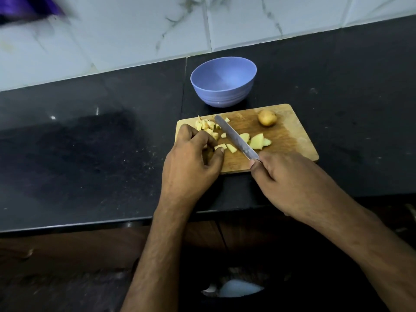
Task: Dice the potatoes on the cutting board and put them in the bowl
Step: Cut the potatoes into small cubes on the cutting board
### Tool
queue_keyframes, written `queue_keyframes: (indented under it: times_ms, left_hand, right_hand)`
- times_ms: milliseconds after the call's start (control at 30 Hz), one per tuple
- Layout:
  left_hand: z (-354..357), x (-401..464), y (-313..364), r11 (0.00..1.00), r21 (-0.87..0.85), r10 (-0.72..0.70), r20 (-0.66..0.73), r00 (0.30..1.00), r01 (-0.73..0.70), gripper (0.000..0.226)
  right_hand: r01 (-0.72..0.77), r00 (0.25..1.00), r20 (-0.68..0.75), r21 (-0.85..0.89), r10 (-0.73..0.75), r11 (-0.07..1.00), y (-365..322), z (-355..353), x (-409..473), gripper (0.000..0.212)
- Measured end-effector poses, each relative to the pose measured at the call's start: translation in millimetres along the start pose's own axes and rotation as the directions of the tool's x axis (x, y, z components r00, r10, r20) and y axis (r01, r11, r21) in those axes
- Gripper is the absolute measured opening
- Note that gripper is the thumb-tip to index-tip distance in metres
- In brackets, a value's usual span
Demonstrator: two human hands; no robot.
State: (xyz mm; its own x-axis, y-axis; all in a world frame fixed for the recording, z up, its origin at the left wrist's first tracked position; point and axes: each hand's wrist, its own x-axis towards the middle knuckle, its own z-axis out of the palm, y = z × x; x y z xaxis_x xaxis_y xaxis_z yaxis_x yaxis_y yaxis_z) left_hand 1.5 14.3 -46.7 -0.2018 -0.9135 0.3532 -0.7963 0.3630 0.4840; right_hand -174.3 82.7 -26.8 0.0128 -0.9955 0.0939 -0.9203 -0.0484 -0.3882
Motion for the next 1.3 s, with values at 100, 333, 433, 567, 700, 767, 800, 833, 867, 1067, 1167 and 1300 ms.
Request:
queue_keyframes:
  times_ms: [100, 333, 433, 567, 700, 767, 800, 833, 867, 1067, 1167, 1300]
  left_hand:
    - [-1.9, -2.9, -2.6, 0.998, -0.069, -0.011, 0.003, 1.000, 0.011, 0.019]
    - [-2.9, -0.6, -4.3, 0.996, -0.091, -0.019, 0.027, 0.999, 0.022, 0.012]
    - [-1.6, 0.0, -5.5, 0.998, -0.057, -0.009, 0.034, 0.999, 0.011, 0.011]
    - [-1.1, 1.2, -6.6, 0.998, -0.056, -0.006, 0.031, 1.000, 0.008, 0.010]
    - [0.1, 1.8, -7.0, 0.998, -0.061, -0.026, 0.024, 0.999, 0.027, 0.008]
    - [1.5, 1.2, -7.5, 0.996, -0.078, -0.042, 0.001, 0.999, 0.042, 0.008]
    - [1.7, 0.7, -7.8, 0.995, -0.091, -0.052, -0.011, 0.999, 0.050, 0.008]
    - [1.7, 0.5, -8.4, 0.993, -0.104, -0.059, -0.023, 0.998, 0.056, 0.008]
    - [1.5, 0.8, -8.9, 0.991, -0.116, -0.063, -0.031, 0.998, 0.059, 0.010]
    - [-0.7, 0.8, -5.4, 0.994, -0.110, -0.021, -0.014, 1.000, 0.019, 0.021]
    - [0.6, 1.6, -2.5, 1.000, -0.001, 0.015, 0.018, 1.000, -0.015, 0.033]
    - [3.7, 4.1, -0.5, 0.994, 0.109, 0.016, 0.056, 0.998, -0.022, 0.033]
  right_hand:
    - [0.022, 1.000, 0.020, -0.046, -0.021, 0.999, -2.7, 0.9, -3.9, 0.033]
    - [-0.006, 0.997, 0.081, -0.057, 0.011, 0.998, -8.6, -0.8, -15.8, 0.031]
    - [-0.007, 0.994, 0.108, -0.074, 0.015, 0.997, -10.5, -1.3, -15.7, 0.029]
    - [-0.015, 0.988, 0.151, -0.118, 0.033, 0.993, -13.5, -3.4, -14.2, 0.027]
    - [-0.032, 0.967, 0.242, -0.176, 0.075, 0.984, -18.3, -8.3, -12.5, 0.032]
    - [-0.037, 0.942, 0.321, -0.187, 0.097, 0.982, -20.2, -15.7, -14.3, 0.034]
    - [-0.039, 0.933, 0.343, -0.190, 0.104, 0.981, -20.2, -18.7, -15.6, 0.035]
    - [-0.041, 0.931, 0.349, -0.192, 0.107, 0.981, -20.0, -21.1, -16.9, 0.035]
    - [-0.039, 0.933, 0.345, -0.197, 0.106, 0.980, -19.4, -22.3, -18.1, 0.035]
    - [-0.050, 0.962, 0.261, -0.129, 0.082, 0.990, -5.7, -23.3, -25.6, 0.038]
    - [-0.054, 0.986, 0.155, -0.067, 0.064, 0.996, -0.4, -19.4, -21.1, 0.041]
    - [-0.074, 0.987, 0.142, -0.032, 0.078, 0.997, 0.9, -17.1, -9.5, 0.035]
